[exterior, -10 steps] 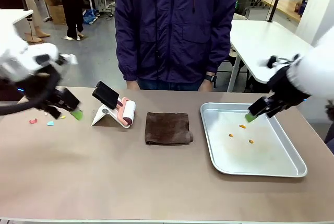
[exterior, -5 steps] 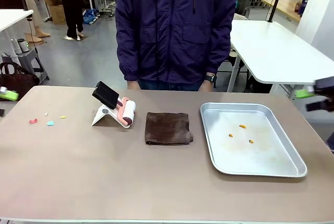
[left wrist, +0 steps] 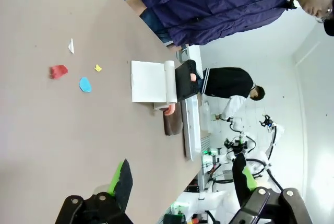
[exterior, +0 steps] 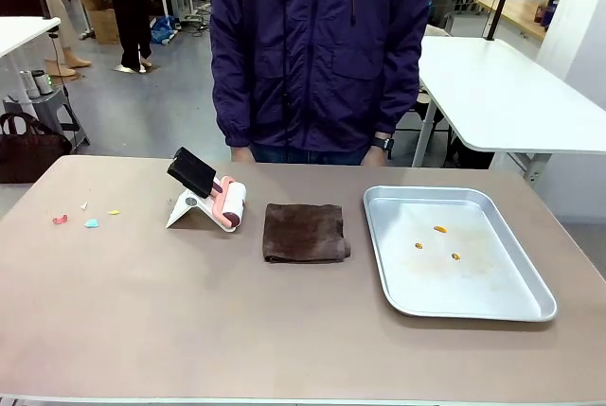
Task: Clean the surface of the table.
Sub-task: Hold the Lint Roller with your left hand and the towel with your right hand.
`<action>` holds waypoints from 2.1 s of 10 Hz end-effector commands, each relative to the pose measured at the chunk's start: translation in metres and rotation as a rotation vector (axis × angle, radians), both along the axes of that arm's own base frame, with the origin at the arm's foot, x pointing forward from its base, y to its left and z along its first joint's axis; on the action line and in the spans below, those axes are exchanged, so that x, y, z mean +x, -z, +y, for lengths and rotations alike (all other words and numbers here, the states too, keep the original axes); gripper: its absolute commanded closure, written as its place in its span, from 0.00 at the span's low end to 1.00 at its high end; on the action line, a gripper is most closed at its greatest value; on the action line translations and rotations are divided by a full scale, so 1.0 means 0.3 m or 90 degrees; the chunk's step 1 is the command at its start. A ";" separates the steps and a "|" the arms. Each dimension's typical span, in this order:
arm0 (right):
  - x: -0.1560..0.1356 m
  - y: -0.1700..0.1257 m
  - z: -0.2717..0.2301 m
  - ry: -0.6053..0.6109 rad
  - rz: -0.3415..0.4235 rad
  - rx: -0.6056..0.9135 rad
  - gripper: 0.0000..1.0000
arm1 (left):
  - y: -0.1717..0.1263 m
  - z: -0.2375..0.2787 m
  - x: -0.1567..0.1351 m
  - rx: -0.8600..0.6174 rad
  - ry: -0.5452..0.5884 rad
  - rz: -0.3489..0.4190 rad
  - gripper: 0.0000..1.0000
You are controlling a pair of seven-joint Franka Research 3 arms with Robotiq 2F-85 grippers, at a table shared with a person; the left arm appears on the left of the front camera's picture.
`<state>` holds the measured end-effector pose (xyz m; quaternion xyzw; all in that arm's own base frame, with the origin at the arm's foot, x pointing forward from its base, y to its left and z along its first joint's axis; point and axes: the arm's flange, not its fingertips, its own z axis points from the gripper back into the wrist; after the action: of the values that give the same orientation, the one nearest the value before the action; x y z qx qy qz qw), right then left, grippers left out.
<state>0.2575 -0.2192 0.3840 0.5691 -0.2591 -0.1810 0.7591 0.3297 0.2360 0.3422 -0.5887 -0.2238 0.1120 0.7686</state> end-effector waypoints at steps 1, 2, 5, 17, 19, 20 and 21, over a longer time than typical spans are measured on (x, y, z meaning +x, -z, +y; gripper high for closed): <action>0.012 0.082 -0.004 0.051 -0.028 0.016 0.00 | -0.035 -0.104 0.000 -0.002 -0.023 -0.020 0.00; 0.000 0.000 0.000 0.000 0.000 0.000 0.00 | 0.000 0.000 0.000 0.000 0.000 0.000 0.00; 0.000 0.000 0.000 0.000 0.000 0.000 0.00 | 0.000 0.000 0.000 0.000 0.000 0.000 0.00; 0.198 -0.403 0.707 -0.113 -0.012 -0.448 0.00 | -0.421 -0.306 0.160 0.167 0.055 -0.067 0.00; 0.280 -0.451 0.920 -0.181 -0.040 -0.499 0.00 | -0.507 -0.469 0.216 0.254 0.130 -0.063 0.00; 0.313 -0.455 1.025 -0.198 -0.043 -0.519 0.00 | -0.537 -0.543 0.244 0.287 0.135 -0.034 0.00; 0.338 -0.445 1.118 -0.214 -0.048 -0.535 0.00 | -0.561 -0.603 0.257 0.326 0.146 -0.008 0.00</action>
<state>0.3358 0.1073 0.5174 0.2643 -0.2435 0.0949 0.9284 0.4054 0.0616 0.5037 -0.4304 -0.2056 -0.0491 0.8775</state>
